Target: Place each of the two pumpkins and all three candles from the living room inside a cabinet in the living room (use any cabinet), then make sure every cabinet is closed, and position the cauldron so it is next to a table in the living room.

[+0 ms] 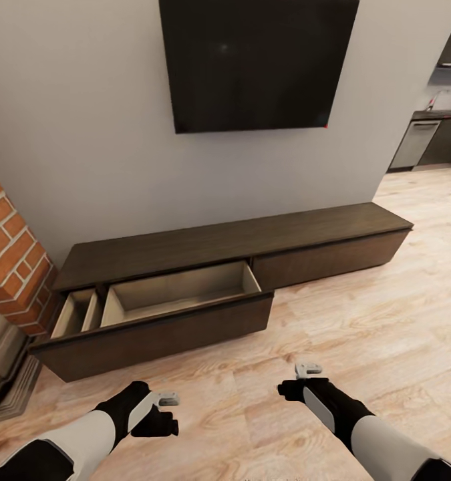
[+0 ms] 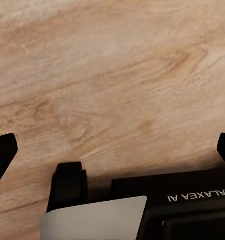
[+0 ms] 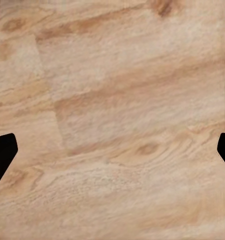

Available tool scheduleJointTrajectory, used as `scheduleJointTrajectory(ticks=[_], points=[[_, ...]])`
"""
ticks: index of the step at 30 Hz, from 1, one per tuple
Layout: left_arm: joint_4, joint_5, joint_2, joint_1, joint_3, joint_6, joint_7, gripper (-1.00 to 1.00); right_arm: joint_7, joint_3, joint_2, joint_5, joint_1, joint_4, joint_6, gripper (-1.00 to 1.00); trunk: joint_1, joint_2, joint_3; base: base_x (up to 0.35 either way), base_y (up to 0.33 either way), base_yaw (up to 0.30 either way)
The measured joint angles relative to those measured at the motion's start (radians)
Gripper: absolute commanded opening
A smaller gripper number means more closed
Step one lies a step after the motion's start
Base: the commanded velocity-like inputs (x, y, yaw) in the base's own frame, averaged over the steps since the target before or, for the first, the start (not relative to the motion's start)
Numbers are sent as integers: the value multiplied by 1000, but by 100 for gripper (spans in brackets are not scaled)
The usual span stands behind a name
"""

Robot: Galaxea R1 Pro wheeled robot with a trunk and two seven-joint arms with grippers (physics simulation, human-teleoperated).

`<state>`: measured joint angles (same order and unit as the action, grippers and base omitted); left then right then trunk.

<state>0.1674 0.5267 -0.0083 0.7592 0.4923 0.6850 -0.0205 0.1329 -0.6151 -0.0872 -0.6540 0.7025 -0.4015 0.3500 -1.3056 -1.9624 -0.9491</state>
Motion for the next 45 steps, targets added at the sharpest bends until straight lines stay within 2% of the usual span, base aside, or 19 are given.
scheduleJointTrajectory(ticks=[5,6,9,12,13,16,20,29,45], points=[[0,3,-3,0,0,-2,1,100,5,1,0,-1,0,39,-47,100,0,0,-6,0,0,-186],[0,4,-4,0,0,-2,1,100,24,1,2,-1,0,50,-66,100,0,0,-8,0,0,-186],[-1,2,-2,-1,0,-35,2,100,143,-1,4,-2,0,75,-172,100,0,0,-12,0,0,-177],[-2,2,0,-1,-1,-83,3,100,190,-1,5,-9,0,85,-217,100,0,0,-15,0,0,-157],[-8,2,1,-1,0,-106,4,100,202,-1,17,-12,0,115,-232,100,0,0,-17,0,0,-143],[-16,2,1,-1,0,-119,23,100,208,-1,35,-10,0,149,-235,100,0,0,-21,0,0,-140],[-22,2,1,-1,0,-137,47,100,208,1,37,-12,0,157,-232,100,0,0,-26,0,0,-139],[-23,2,1,-1,0,-142,53,100,209,4,60,-15,0,158,-229,100,0,0,-39,0,0,-129],[-25,2,1,-1,0,-142,53,100,208,5,61,-35,0,158,-236,100,0,0,-63,0,0,-110]])
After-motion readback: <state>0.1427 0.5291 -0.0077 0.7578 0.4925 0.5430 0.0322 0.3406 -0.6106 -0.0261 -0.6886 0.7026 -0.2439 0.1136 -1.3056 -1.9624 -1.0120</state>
